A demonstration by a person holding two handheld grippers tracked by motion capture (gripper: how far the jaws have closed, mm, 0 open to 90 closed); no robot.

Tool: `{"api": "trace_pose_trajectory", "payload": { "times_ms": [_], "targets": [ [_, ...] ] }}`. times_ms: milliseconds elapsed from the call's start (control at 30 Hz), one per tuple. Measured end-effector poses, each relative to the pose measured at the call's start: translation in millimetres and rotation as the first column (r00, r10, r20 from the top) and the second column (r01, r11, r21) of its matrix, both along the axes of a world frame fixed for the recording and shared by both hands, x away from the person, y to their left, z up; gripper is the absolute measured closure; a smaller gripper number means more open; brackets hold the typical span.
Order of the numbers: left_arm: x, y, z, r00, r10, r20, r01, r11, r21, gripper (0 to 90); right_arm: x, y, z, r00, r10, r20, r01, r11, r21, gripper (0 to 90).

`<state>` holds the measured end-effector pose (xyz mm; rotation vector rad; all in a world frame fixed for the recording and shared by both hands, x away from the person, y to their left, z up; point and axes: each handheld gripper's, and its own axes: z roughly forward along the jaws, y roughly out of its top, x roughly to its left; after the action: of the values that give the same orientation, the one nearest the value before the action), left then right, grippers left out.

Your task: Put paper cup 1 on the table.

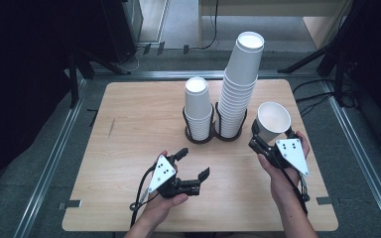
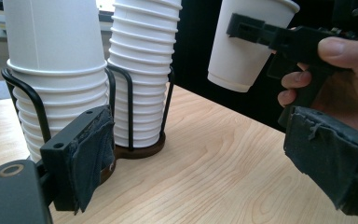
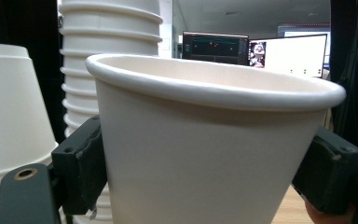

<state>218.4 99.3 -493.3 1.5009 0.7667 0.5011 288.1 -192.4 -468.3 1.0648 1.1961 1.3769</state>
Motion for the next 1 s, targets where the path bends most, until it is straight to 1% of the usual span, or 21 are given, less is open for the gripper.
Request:
{"api": "trace_pose_trajectory", "payload": {
  "times_ms": [133,233,367,467,633,733,767,867,1000],
  "targets": [
    [0.5,0.9,-0.1,1.0,0.001,0.001,-0.001,1.0,0.003,8.9,6.0,-5.9,-4.7,0.9999,-0.01,-0.009,0.01,1.0,0.0,15.5],
    [0.8,1.4,-0.5,1.0,0.002,-0.002,-0.002,1.0,0.003,8.9,11.0,-9.5,-9.8,0.9998,-0.017,-0.015,0.016,1.0,-0.025,15.4],
    [1.2,1.4,-0.9,1.0,0.002,-0.003,-0.002,1.0,0.003,8.9,16.9,-12.3,-16.4,0.9995,-0.014,-0.03,0.013,0.999,-0.039,15.4],
    [1.3,1.6,-0.9,1.0,0.004,-0.003,-0.004,1.0,0.002,8.9,21.5,-14.1,-20.9,0.9989,-0.017,-0.043,0.015,0.999,-0.04,15.4],
    [1.8,2.2,-1.2,1.0,0.005,-0.007,-0.005,1.0,0.001,8.9,29.4,-17.7,-28.1,0.9981,-0.012,-0.061,0.01,1.0,-0.028,15.4],
    [1.8,2.6,-1.1,0.9999,0.007,-0.007,-0.007,1.0,0.0,8.9,35.5,-21.7,-34.3,0.9961,-0.007,-0.087,0.007,1.0,0.005,15.4],
    [1.8,2.8,-1.1,0.9999,0.008,-0.007,-0.008,1.0,-0.001,8.9,37.4,-22.9,-35.7,0.9959,-0.009,-0.09,0.009,1.0,0.007,15.4],
    [2.1,3.4,-1.0,0.9999,0.008,-0.008,-0.008,1.0,-0.001,8.9,43.1,-27.2,-40.2,0.9935,-0.017,-0.112,0.022,0.999,0.037,15.4],
    [2.5,3.9,-1.0,0.9999,0.012,-0.009,-0.012,0.9999,-0.004,8.9,49.6,-30.6,-46.3,0.9914,-0.026,-0.129,0.03,0.999,0.035,15.4]
  ]
}}
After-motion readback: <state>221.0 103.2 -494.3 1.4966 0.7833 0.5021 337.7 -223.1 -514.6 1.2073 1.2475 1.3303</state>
